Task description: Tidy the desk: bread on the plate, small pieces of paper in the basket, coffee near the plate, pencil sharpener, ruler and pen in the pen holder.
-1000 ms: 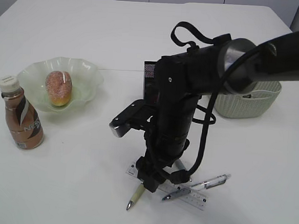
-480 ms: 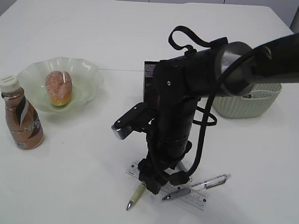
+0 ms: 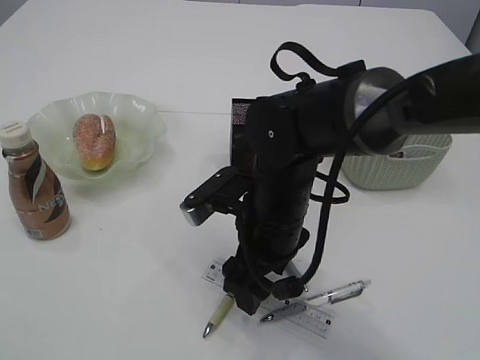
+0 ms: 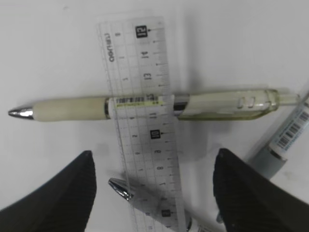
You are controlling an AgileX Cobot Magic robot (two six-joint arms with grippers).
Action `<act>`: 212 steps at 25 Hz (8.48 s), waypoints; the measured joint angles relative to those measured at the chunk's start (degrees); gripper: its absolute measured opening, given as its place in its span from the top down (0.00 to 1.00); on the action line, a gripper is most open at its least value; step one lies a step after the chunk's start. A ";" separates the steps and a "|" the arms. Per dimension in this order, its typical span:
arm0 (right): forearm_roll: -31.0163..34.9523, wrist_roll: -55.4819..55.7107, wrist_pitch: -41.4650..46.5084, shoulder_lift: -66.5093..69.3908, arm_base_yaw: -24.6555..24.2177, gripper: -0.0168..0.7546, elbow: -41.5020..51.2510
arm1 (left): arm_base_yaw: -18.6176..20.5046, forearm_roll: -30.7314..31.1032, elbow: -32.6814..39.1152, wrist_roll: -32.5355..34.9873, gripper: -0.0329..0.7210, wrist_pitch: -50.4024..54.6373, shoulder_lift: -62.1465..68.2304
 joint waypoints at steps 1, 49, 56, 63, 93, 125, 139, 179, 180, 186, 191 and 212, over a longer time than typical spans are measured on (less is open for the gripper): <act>0.12 0.00 0.00 0.00 0.00 0.22 0.00 | 0.00 0.11 0.00 0.00 0.45 0.00 0.00; 1.53 0.17 2.68 2.80 0.00 0.43 -3.01 | 0.00 0.22 0.00 0.06 0.45 0.00 0.00; 1.31 0.17 2.76 2.80 0.00 0.43 -3.01 | 0.00 0.22 0.00 0.06 0.45 0.00 0.00; 1.28 0.17 2.54 2.80 0.00 0.43 -3.01 | 0.00 0.42 0.00 0.06 0.45 0.00 0.00; 0.96 1.08 1.59 2.80 0.00 0.43 -3.01 | 0.00 1.83 0.00 0.14 0.45 0.00 0.00; 0.33 2.52 2.50 4.48 0.00 0.61 -3.82 | 0.00 2.39 0.00 0.14 0.45 0.00 0.00; 0.48 3.25 11.45 4.75 0.00 0.61 -10.97 | 0.00 3.81 0.00 0.14 0.45 0.00 0.00; 3.33 10.72 -30.72 -20.50 0.00 0.61 11.44 | 0.00 4.86 0.00 0.14 0.43 0.00 0.00; 3.33 10.72 -33.96 -20.73 0.00 0.61 12.66 | 0.00 4.86 0.00 0.14 0.41 0.00 0.00; 2.44 10.72 -48.11 -20.73 -1.28 0.61 14.85 | 0.00 4.86 0.00 0.14 0.45 0.00 0.00; 3.51 10.72 -58.20 -20.73 -5.22 0.61 14.85 | 0.00 4.86 0.00 0.14 0.45 0.00 0.00; 6.48 10.59 -89.90 -7.45 -7.72 0.61 9.23 | 0.00 4.86 0.00 0.04 0.45 0.00 0.00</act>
